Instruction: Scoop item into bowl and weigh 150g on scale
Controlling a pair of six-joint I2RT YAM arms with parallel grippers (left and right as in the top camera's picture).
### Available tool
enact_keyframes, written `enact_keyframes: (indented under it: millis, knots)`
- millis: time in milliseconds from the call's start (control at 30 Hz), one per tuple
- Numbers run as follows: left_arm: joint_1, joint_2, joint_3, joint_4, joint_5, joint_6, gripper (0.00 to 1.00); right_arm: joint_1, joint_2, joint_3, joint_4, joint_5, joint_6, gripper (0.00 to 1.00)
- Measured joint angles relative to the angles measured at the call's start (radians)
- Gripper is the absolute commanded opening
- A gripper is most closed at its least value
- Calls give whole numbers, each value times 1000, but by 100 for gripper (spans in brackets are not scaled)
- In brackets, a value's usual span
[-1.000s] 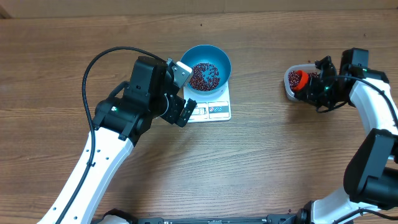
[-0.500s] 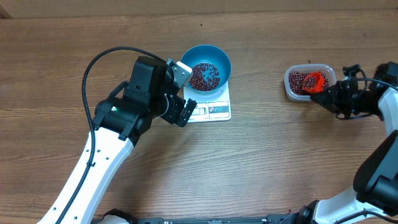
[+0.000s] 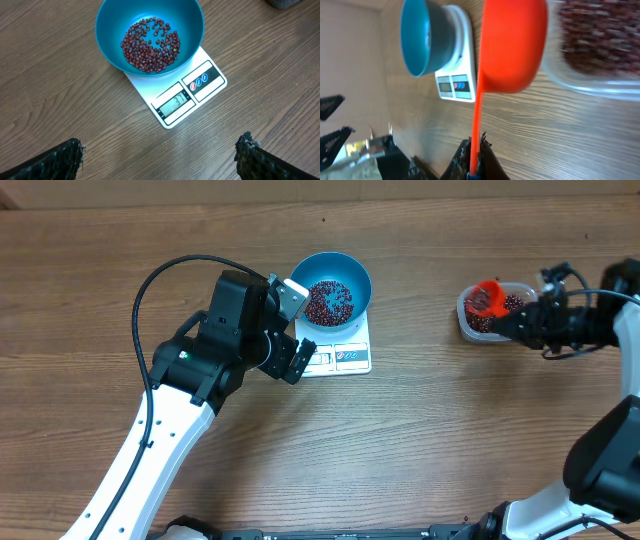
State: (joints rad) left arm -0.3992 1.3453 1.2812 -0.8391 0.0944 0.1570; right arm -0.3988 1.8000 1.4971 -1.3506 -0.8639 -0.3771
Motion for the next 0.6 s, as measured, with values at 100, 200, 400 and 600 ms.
enact_keyframes:
  millis: [100, 200, 400, 600]
  knots:
    - [0, 0, 0, 0, 0, 0, 99, 87, 0, 12, 2, -23, -1, 4]
    - [0, 0, 0, 0, 0, 0, 99, 188, 0, 14, 43, -43, 18, 4]
    - [0, 0, 0, 0, 0, 0, 99, 344, 0, 19, 172, -56, 118, 4]
    - [0, 0, 0, 0, 0, 0, 100, 466, 0, 28, 278, -26, 240, 4]
